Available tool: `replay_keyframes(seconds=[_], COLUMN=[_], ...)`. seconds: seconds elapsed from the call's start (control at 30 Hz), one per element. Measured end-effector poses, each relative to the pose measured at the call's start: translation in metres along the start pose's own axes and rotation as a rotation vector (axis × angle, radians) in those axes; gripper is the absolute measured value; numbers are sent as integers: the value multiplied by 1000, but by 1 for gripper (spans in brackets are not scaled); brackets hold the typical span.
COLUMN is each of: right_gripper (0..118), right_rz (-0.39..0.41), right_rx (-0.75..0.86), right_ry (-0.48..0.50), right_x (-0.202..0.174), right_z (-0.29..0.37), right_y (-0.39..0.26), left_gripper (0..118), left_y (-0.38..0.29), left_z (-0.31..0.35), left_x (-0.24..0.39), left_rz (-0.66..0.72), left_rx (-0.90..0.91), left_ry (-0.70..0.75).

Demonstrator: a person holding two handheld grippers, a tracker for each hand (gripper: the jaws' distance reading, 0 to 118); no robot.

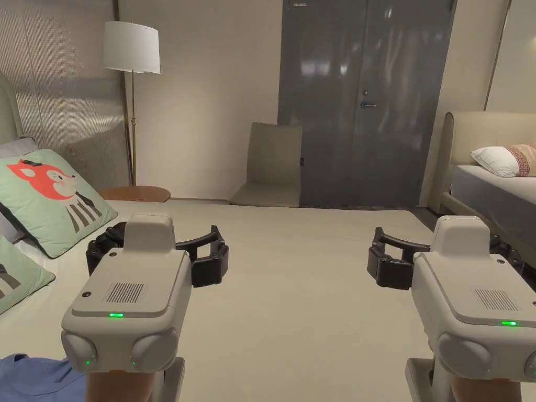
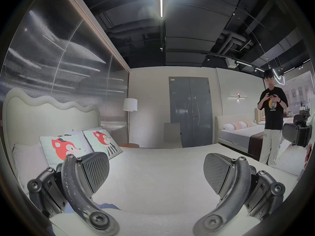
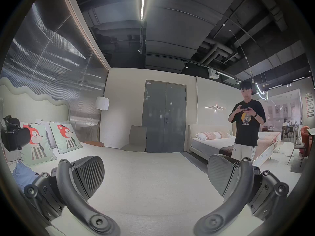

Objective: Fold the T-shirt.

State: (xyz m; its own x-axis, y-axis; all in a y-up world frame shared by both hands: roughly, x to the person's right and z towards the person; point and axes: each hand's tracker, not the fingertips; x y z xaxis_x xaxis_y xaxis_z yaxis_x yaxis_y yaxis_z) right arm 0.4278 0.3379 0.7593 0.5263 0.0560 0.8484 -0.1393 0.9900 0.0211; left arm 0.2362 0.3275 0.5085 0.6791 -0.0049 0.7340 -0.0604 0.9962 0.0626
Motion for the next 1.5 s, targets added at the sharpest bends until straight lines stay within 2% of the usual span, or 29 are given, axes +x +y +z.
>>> replay_keyframes(seconds=[1.5], right_gripper=[118], right_rz=[-5], right_rx=[11], right_ry=[16], right_x=[-3], right_z=[3], right_y=[-2], left_gripper=[111], left_y=[1], left_z=[5], left_x=[1], left_rz=[-11], left_rx=[19], left_ry=[-2])
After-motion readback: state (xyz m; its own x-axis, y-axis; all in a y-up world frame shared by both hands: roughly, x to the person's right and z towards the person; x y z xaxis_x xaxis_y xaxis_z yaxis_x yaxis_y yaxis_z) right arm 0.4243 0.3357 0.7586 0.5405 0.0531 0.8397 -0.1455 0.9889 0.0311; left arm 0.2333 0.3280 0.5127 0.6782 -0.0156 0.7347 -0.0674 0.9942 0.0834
